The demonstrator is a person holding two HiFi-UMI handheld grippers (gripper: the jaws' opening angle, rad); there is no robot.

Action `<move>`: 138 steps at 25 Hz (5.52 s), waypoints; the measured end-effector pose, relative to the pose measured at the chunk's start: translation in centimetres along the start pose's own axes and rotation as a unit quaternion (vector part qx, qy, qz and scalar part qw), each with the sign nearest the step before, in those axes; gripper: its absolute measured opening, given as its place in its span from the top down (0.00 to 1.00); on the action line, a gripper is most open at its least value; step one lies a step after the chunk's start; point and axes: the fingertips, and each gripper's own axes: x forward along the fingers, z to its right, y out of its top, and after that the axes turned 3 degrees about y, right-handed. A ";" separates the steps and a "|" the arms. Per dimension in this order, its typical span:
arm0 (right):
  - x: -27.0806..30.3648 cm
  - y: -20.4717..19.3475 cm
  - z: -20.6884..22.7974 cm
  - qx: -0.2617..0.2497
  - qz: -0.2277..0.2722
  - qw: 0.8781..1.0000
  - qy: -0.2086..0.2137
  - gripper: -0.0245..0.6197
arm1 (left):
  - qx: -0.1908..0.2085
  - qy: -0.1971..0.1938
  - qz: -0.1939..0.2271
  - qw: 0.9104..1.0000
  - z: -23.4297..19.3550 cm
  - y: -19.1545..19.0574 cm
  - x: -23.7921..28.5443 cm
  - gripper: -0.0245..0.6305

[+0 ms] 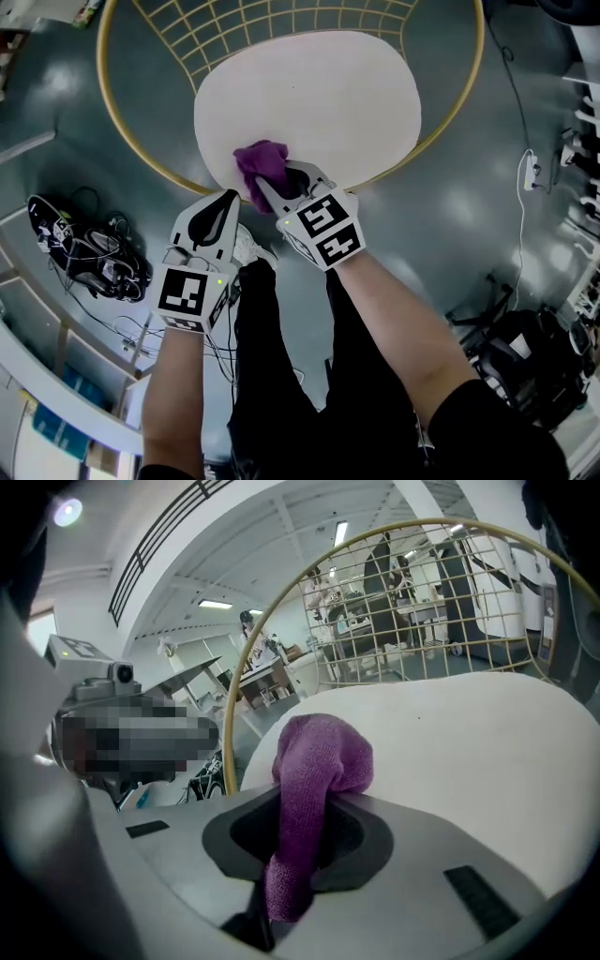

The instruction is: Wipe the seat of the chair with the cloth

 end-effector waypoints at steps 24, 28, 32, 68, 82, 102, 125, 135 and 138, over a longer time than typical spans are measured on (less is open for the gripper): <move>-11.3 -3.5 15.1 -0.017 -0.045 0.989 -0.139 0.85 | 0.001 -0.019 -0.011 1.000 6.2 1.2 4.8 0.93; -12.9 -3.5 16.8 -0.028 -0.049 0.986 -0.154 0.85 | 0.011 -0.022 -0.018 1.000 7.0 1.5 5.1 0.93; -14.4 -3.1 18.3 -0.039 -0.054 0.982 -0.178 0.85 | 0.014 -0.024 -0.017 0.999 7.5 2.1 5.3 0.93; -13.2 3.2 15.2 -0.059 -0.019 0.984 -0.168 0.85 | -0.005 0.016 0.010 1.000 2.1 4.4 2.4 0.93; 0.2 7.2 0.7 -0.028 -0.008 1.000 0.011 0.85 | -0.026 0.035 0.014 0.999 -3.4 2.3 -2.1 0.93; 3.9 5.8 1.9 -0.025 -0.045 0.998 -0.039 0.85 | -0.028 0.035 0.028 0.999 -5.4 1.1 -4.0 0.93; -8.2 2.3 19.6 -0.035 -0.082 0.975 -0.206 0.85 | -0.008 -0.012 0.026 1.000 1.7 4.3 2.6 0.93; -13.0 2.5 23.7 -0.038 -0.082 0.964 -0.250 0.85 | 0.013 -0.026 0.011 1.000 4.9 5.5 5.3 0.93; -14.2 2.4 24.6 -0.037 -0.080 0.957 -0.275 0.85 | 0.014 -0.027 0.013 0.999 5.3 6.0 5.9 0.93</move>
